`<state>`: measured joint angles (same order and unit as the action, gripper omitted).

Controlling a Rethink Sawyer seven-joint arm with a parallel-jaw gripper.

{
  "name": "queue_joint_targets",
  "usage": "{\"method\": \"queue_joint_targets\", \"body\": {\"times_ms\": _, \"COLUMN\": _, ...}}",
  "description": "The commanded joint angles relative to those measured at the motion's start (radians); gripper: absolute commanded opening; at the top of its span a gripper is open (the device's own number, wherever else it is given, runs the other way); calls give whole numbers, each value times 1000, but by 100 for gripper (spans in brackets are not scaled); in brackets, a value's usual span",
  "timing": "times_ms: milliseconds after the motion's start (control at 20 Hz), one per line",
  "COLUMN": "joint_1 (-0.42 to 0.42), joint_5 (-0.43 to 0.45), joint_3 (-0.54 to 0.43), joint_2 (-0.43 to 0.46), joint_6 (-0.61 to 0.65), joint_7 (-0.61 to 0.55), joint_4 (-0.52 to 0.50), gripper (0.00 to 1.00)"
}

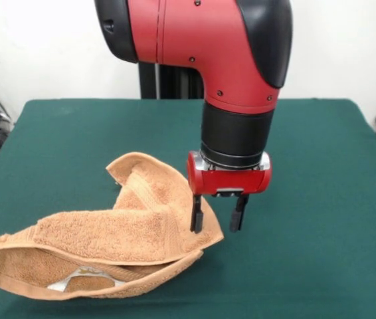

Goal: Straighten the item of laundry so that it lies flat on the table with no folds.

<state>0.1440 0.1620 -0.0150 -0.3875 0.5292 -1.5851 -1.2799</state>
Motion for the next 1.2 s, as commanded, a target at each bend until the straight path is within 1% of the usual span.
{"method": "queue_joint_targets", "body": {"times_ms": 50, "joint_1": -18, "joint_5": -26, "joint_3": -27, "joint_2": -21, "joint_6": 100, "joint_7": -124, "joint_4": -10, "gripper": 100}}
{"method": "queue_joint_targets", "body": {"times_ms": 250, "joint_1": -18, "joint_5": -27, "joint_3": -26, "joint_2": -26, "joint_6": 112, "joint_7": -114, "joint_4": -10, "gripper": 100}}
{"method": "queue_joint_targets", "body": {"times_ms": 300, "joint_1": -8, "joint_5": -42, "joint_3": -37, "joint_2": -32, "joint_6": 77, "joint_7": -133, "joint_4": -29, "gripper": 0}}
{"method": "queue_joint_targets", "body": {"times_ms": 450, "joint_1": -17, "joint_5": -21, "joint_3": -24, "joint_2": -32, "joint_6": 115, "joint_7": -101, "joint_4": -11, "gripper": 0}}
{"method": "queue_joint_targets", "body": {"times_ms": 700, "joint_1": -13, "joint_5": -21, "joint_3": -26, "joint_2": -39, "joint_6": 105, "joint_7": -101, "joint_4": -28, "gripper": 0}}
{"method": "queue_joint_targets", "body": {"times_ms": 1200, "joint_1": -15, "joint_5": -20, "joint_3": -25, "joint_2": -39, "joint_6": 119, "joint_7": -98, "joint_4": -23, "gripper": 0}}
